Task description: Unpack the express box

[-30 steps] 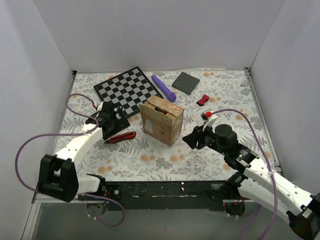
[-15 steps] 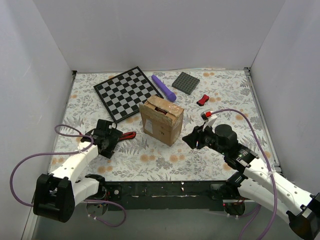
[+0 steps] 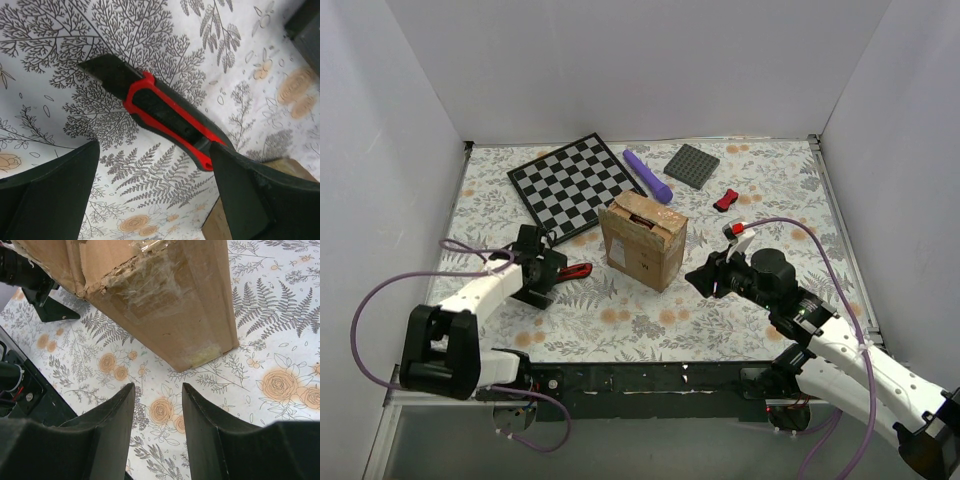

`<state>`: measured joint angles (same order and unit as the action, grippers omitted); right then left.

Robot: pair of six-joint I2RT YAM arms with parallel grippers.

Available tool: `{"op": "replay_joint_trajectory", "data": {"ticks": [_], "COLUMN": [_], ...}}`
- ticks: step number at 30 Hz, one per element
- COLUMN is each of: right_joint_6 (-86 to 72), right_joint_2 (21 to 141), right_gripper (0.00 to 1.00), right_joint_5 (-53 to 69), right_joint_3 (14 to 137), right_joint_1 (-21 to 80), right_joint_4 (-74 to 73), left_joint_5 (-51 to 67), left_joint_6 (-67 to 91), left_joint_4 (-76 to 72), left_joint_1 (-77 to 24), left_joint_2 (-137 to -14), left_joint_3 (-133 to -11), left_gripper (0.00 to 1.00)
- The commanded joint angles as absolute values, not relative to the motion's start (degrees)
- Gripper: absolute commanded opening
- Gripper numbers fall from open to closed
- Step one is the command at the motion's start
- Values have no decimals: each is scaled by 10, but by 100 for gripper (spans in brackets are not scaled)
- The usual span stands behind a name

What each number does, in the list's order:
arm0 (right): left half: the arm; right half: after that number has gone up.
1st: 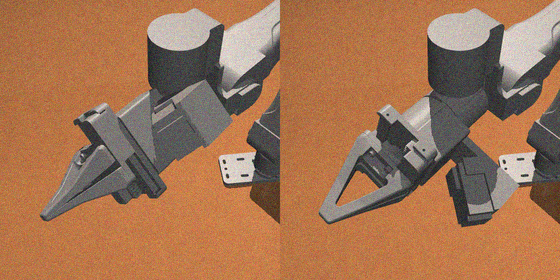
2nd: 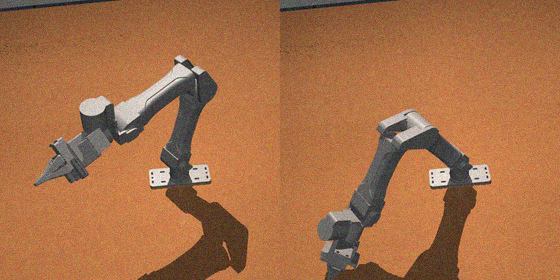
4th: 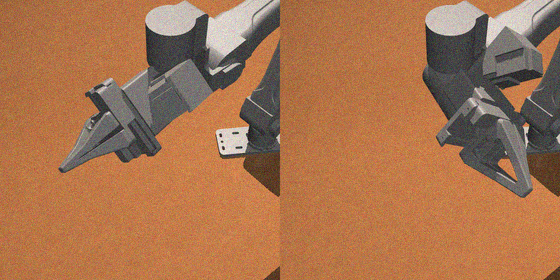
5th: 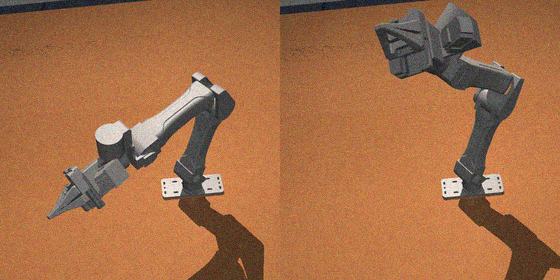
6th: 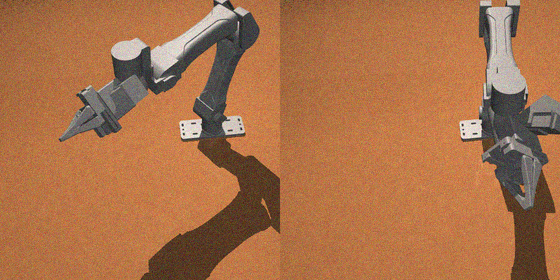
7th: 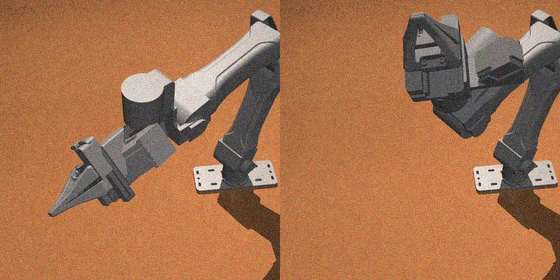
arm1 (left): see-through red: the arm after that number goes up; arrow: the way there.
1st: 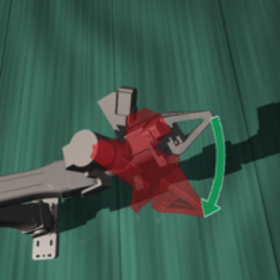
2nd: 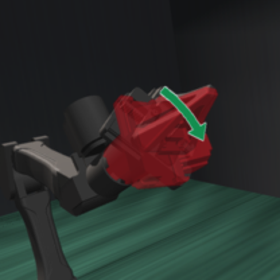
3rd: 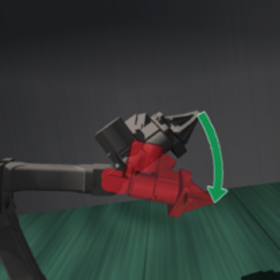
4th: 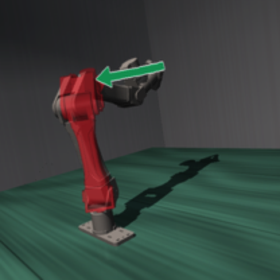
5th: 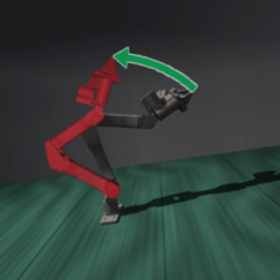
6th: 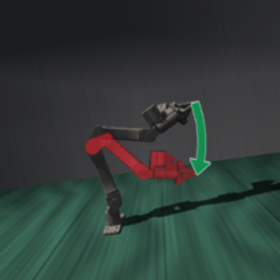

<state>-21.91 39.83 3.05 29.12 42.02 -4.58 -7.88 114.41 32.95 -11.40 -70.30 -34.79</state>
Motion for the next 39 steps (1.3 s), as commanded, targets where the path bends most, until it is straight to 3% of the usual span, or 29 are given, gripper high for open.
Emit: {"op": "replay_joint_trajectory", "data": {"ticks": [1,4,13,18,23,27,39], "right_joint_6": [-225,-226,-224,-227,-229,-233,-234], "right_joint_2": [403,405,410,410,403,403,394], "right_gripper": [49,50,49,49,49,49,49], "right_joint_5": [39,44,47,48,46,43,38], "right_joint_3": [316,317,326,320,314,310,314], "right_joint_1": [422,421,422,422,421,422,422], "right_joint_4": [-25,-22,-30,-30,-31,-29,-39], "left_joint_5": [-81,-76,-72,-80,-92,-89,-55], "left_joint_6": [1435,1454,1475,1456,1426,1411,1413], "left_joint_4": [478,520,489,461,460,467,441], "left_joint_1": [-98,-97,-85,-77,-69,-69,-61], "left_joint_2": [-794,-855,-881,-869,-834,-811,-864], "left_joint_3": [-436,-474,-473,-440,-465,-497,-497], "left_gripper": [94,93,88,77,89,94,93]}}
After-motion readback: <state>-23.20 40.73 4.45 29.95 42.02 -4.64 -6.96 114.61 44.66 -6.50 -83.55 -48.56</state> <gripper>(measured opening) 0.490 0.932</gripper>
